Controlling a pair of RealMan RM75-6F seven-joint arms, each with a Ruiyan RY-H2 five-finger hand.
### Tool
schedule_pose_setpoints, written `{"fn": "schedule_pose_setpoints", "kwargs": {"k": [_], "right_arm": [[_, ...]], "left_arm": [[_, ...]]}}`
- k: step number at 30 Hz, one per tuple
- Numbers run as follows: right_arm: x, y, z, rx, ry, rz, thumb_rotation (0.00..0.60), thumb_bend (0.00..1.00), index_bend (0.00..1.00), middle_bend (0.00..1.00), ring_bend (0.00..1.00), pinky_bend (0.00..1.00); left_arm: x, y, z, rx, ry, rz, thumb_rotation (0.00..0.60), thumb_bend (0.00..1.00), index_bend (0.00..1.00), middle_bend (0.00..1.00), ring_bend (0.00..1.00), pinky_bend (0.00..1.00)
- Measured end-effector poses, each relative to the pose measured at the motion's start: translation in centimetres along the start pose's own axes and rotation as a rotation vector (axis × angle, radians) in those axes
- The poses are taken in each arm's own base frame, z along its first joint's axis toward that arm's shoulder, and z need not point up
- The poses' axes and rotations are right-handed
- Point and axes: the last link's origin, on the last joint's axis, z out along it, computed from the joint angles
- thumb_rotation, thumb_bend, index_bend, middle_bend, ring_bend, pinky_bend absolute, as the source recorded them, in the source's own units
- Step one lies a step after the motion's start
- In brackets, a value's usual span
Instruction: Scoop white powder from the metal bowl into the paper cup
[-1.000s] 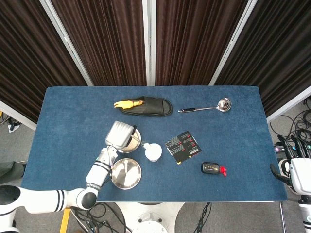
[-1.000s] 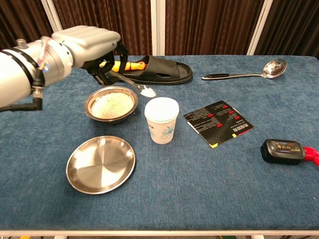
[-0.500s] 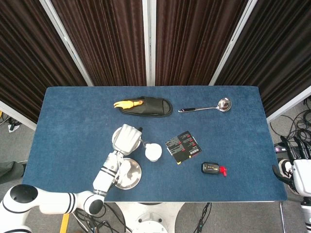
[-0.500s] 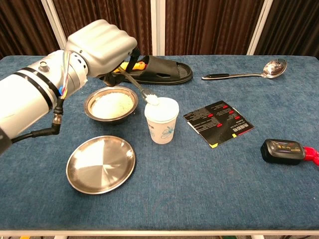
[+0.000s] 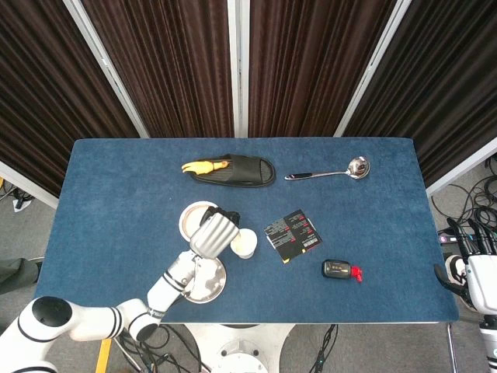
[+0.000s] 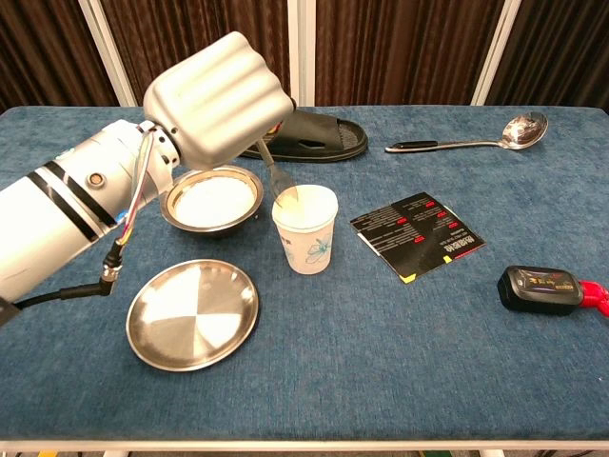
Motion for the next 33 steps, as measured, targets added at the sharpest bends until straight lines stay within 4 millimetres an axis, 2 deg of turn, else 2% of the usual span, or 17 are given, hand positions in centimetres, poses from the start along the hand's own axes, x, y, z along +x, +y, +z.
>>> {"fn": "schedule_pose_setpoints", "kwargs": {"k": [5, 17, 22, 26, 33], "right_arm": [[-0.1, -0.1, 0.0, 0.002, -0.003, 0.003, 0.6, 0.22, 0.07, 0.25, 0.0, 0.08], [0.1, -0.3, -0.1, 0.008, 0.003, 0.001, 0.6, 0.22, 0.07, 0.25, 0.0, 0.08], [0.3, -0.3, -0.2, 0.005, 0.006, 0.001, 0.6, 0.22, 0.07, 0.25, 0.0, 0.08], [0.3, -0.2, -0.3, 0.002, 0.007, 0.002, 0.6, 0.22, 0.07, 0.25, 0.0, 0.08], [0.3, -0.5, -0.1, 0.013, 0.008, 0.0, 0.6, 0.22, 0.07, 0.25, 0.0, 0.08]], "left_arm": [[0.1, 0.2, 0.0, 0.006, 0.027, 0.031, 0.6, 0.47, 0.61, 0.92, 0.89, 1.0], [1.7, 0.9, 0.3, -0.02, 0.091, 0.105, 0.6, 0.47, 0.61, 0.92, 0.89, 1.0], [1.4, 0.6, 0.3, -0.013, 0.059, 0.08, 0.6, 0.47, 0.61, 0.92, 0.89, 1.0], [1.2, 0.1, 0.1, 0.018, 0.025, -0.035, 0.6, 0.46, 0.61, 0.92, 0.89, 1.0], [0.5, -2.4, -1.2, 0.142, -0.091, -0.466, 0.6, 0.47, 0.61, 0.92, 0.89, 1.0]]}}
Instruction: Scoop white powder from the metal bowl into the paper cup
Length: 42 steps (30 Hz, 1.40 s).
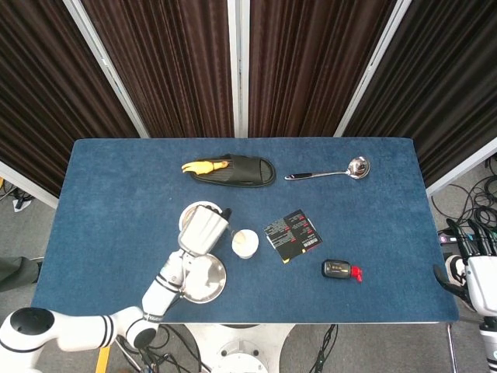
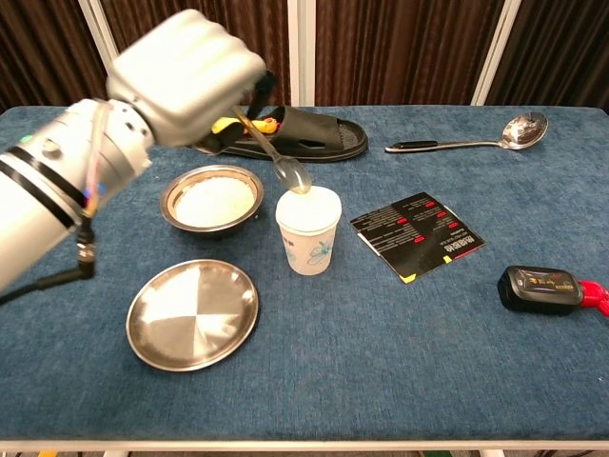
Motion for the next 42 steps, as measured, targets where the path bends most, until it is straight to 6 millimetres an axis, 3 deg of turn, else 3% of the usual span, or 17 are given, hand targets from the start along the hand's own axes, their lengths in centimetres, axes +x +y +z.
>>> {"fn": "schedule_pose_setpoints", "kwargs": {"k": [4, 8, 18, 29, 34, 38, 42], "right_arm": [[-0.1, -0.2, 0.1, 0.006, -0.001, 0.001, 0.6, 0.22, 0.07, 0.25, 0.0, 0.08], [-0.2, -0.4, 0.3, 0.011, -0.006, 0.003, 0.6, 0.22, 0.07, 0.25, 0.0, 0.08], [-0.3, -0.5, 0.4, 0.013, -0.01, 0.003, 0.6, 0.22, 0.07, 0.25, 0.0, 0.08], [-0.3, -0.5, 0.4, 0.012, -0.009, 0.004, 0.6, 0.22, 0.07, 0.25, 0.0, 0.08], [-0.3, -0.4, 0.2, 0.005, -0.006, 0.004, 0.6, 0.22, 0.07, 0.25, 0.0, 0.08], [-0.1, -0.3, 0.1, 0.003, -0.003, 0.003, 0.6, 0.22, 0.07, 0.25, 0.0, 0.08], [0.0, -0.1, 0.1, -0.002, -0.011, -0.003, 0.6, 0.22, 0.07, 0.25, 0.0, 0.08]], "left_arm": [[-0.1, -2.4, -1.2, 0.042, -0.068, -0.187, 0.6, 0.47, 0.61, 0.92, 0.89, 1.0], [-1.0, -4.7, -3.4, 0.055, -0.147, -0.268, 0.6, 0.46, 0.61, 0.92, 0.89, 1.0], [-4.6, -3.2, -8.3, -0.06, -0.357, -0.28, 0.6, 0.46, 0.61, 0.92, 0.89, 1.0], [-6.3, -1.1, -9.1, -0.109, -0.464, -0.223, 0.6, 0.44, 0.51, 0.9, 0.88, 1.0], [-6.0, -0.8, -9.3, -0.117, -0.489, -0.224, 0.6, 0.42, 0.36, 0.89, 0.87, 1.0], [-5.2, -1.5, -9.1, -0.084, -0.48, -0.271, 0.6, 0.42, 0.26, 0.86, 0.82, 1.0], [-4.1, -4.6, -8.9, 0.041, -0.413, -0.334, 0.6, 0.42, 0.25, 0.75, 0.68, 0.92]]}}
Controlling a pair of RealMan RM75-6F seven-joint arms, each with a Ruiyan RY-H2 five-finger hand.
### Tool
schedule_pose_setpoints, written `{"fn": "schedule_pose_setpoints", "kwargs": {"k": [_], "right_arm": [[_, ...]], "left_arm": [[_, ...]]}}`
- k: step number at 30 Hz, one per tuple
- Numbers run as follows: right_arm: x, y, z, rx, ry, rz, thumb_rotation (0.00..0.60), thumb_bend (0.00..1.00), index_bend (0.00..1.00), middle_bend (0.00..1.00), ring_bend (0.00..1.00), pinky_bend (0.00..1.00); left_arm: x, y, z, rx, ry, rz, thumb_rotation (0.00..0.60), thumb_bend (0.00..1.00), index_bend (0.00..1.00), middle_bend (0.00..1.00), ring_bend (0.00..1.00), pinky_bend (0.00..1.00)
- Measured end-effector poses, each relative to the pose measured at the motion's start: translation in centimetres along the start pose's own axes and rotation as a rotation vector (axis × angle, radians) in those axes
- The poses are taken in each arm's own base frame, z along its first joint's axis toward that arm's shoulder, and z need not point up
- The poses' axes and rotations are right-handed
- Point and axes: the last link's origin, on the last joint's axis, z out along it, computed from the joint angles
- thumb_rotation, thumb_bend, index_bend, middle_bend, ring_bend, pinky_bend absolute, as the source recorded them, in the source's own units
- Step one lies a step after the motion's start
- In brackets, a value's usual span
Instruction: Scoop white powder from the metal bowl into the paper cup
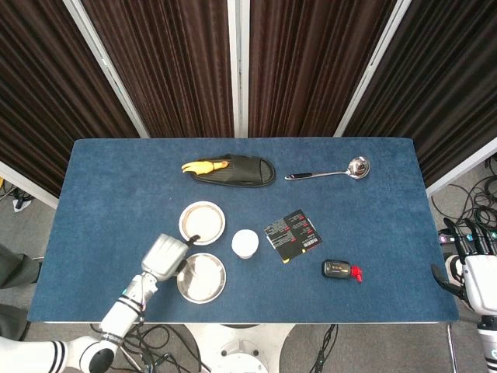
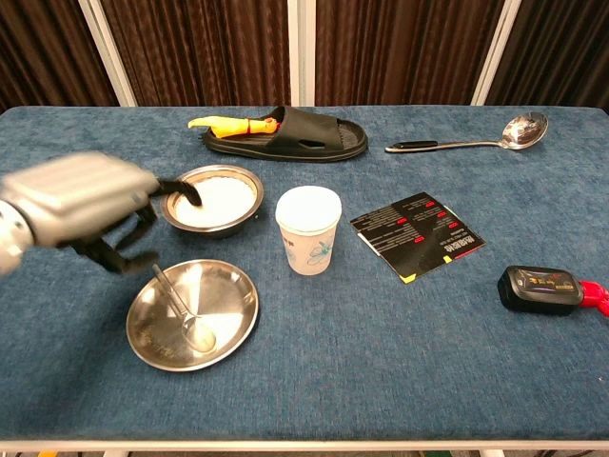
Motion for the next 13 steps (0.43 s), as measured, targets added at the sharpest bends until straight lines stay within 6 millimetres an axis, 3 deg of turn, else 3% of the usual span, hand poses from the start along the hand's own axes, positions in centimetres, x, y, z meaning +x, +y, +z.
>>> {"fn": "schedule_pose_setpoints", "kwargs": {"k": [3, 6, 8, 10, 13], "right_arm": [[0.0, 0.1, 0.0, -0.002, -0.01, -0.003, 0.6, 0.22, 0.07, 0.25, 0.0, 0.08], [-0.2, 0.2, 0.2, -0.003, -0.018, 0.005, 0.6, 0.22, 0.07, 0.24, 0.0, 0.08], [-0.4, 0.1, 0.4, 0.001, -0.023, 0.013, 0.6, 0.22, 0.07, 0.23, 0.0, 0.08], [-0.6, 0.0, 0.5, 0.008, -0.023, 0.018, 0.6, 0.22, 0.08, 0.22, 0.0, 0.07], [-1.0, -0.2, 0.5, 0.019, -0.019, 0.03, 0.6, 0.22, 0.08, 0.22, 0.0, 0.07]], "left_arm": [[1.6, -3.7, -0.7, 0.127, 0.092, -0.06, 0.6, 0.41, 0.27, 0.61, 0.5, 0.7], [2.3, -7.9, -2.2, 0.244, 0.155, -0.108, 0.6, 0.36, 0.27, 0.4, 0.3, 0.43], [2.5, -10.6, -3.4, 0.304, 0.178, -0.114, 0.6, 0.32, 0.27, 0.31, 0.22, 0.31], [2.5, -13.7, -5.5, 0.365, 0.206, -0.094, 0.6, 0.27, 0.26, 0.29, 0.2, 0.26], [2.3, -16.7, -8.9, 0.428, 0.247, -0.053, 0.6, 0.22, 0.26, 0.29, 0.2, 0.24]]}}
